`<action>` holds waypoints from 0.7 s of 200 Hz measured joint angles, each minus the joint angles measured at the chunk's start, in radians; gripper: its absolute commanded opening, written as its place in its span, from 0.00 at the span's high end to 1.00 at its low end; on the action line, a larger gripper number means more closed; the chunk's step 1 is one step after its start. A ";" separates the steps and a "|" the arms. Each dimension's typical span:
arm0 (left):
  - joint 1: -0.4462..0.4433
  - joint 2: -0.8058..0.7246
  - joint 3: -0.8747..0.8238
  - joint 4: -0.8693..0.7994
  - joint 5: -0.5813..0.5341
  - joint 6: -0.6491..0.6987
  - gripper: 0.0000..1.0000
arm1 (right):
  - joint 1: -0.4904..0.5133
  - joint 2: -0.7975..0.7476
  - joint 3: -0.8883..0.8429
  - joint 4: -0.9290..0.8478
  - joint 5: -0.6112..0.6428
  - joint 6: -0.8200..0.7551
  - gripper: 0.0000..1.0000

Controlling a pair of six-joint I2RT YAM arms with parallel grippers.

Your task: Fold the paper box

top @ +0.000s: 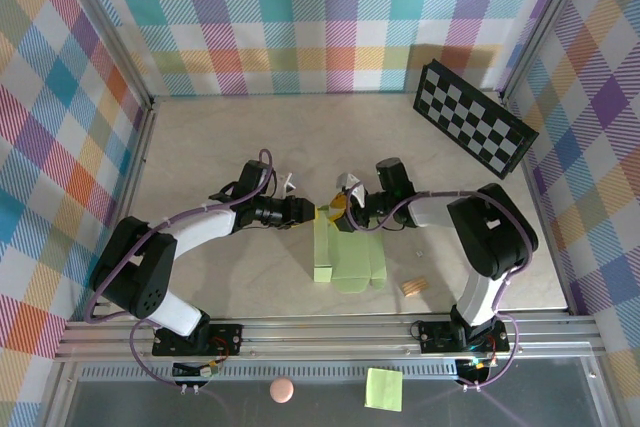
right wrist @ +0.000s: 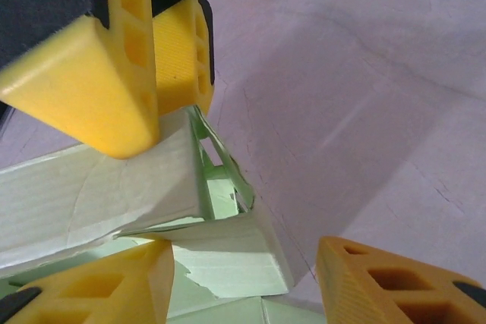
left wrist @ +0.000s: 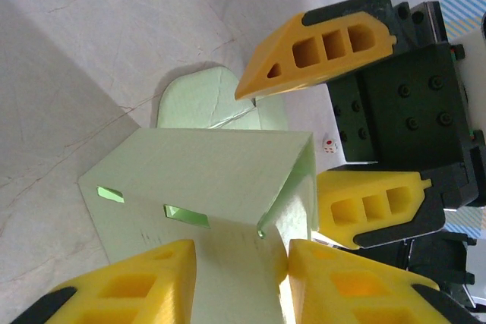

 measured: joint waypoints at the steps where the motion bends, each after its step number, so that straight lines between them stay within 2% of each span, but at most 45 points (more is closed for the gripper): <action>1: 0.000 0.000 0.000 -0.001 0.000 0.000 0.64 | -0.001 0.002 0.002 -0.003 -0.003 -0.004 0.45; 53: 0.000 0.000 0.016 -0.038 0.000 0.018 0.64 | 0.007 0.027 0.034 -0.106 -0.085 -0.094 0.47; 140: 0.000 -0.017 0.016 -0.086 0.003 0.021 0.65 | 0.037 -0.019 -0.016 -0.114 -0.061 -0.116 0.56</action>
